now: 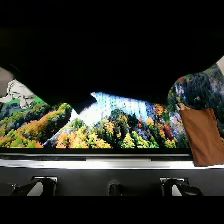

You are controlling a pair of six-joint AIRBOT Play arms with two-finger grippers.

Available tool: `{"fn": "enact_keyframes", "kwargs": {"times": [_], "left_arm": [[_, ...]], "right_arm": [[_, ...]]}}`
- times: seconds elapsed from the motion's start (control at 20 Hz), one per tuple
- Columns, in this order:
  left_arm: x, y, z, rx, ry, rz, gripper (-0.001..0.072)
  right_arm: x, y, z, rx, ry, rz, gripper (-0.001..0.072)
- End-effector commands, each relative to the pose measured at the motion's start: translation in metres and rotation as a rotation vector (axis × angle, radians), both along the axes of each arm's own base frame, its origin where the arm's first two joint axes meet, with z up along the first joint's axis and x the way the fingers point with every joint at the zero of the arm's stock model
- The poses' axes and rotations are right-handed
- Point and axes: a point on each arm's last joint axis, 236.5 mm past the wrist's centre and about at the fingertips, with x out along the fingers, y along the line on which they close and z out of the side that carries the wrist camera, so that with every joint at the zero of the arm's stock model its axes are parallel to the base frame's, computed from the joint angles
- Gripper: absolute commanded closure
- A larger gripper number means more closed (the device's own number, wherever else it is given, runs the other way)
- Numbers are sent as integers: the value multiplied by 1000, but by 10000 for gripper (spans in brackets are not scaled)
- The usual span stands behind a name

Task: Fold the shirts.

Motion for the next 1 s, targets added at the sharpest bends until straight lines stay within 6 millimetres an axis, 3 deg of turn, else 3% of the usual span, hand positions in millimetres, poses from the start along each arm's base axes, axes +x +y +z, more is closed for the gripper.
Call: {"fn": "enact_keyframes", "kwargs": {"times": [0.0,0.1,0.25,0.35,0.45,0.55,0.6,0.7,0.8,0.95], "left_arm": [[-100,-29,69,11,-259,6,676],[-115,-33,73,19,-282,4,676],[-113,-32,72,19,-278,6,676],[-97,-28,64,15,-237,6,676],[-64,-22,32,11,-94,-9,675],[-14,-13,-31,0,170,-42,676],[9,-8,-68,-12,312,-62,676],[60,4,-163,-63,628,-112,676],[104,7,-270,-125,894,-168,676],[149,-5,-417,-185,1150,-225,676]], "right_arm": [[-88,4,69,-41,-219,-55,678],[-96,6,60,-14,-185,-53,678],[-92,5,57,36,-175,-54,678],[-80,3,47,66,-136,-56,678],[-53,-1,12,103,7,-61,678],[-11,-8,-57,138,284,-66,679],[12,-9,-107,169,474,-57,679],[46,-12,-210,219,863,-48,679],[85,-12,-304,259,1127,-25,679],[146,8,-426,276,1300,24,679]]}}
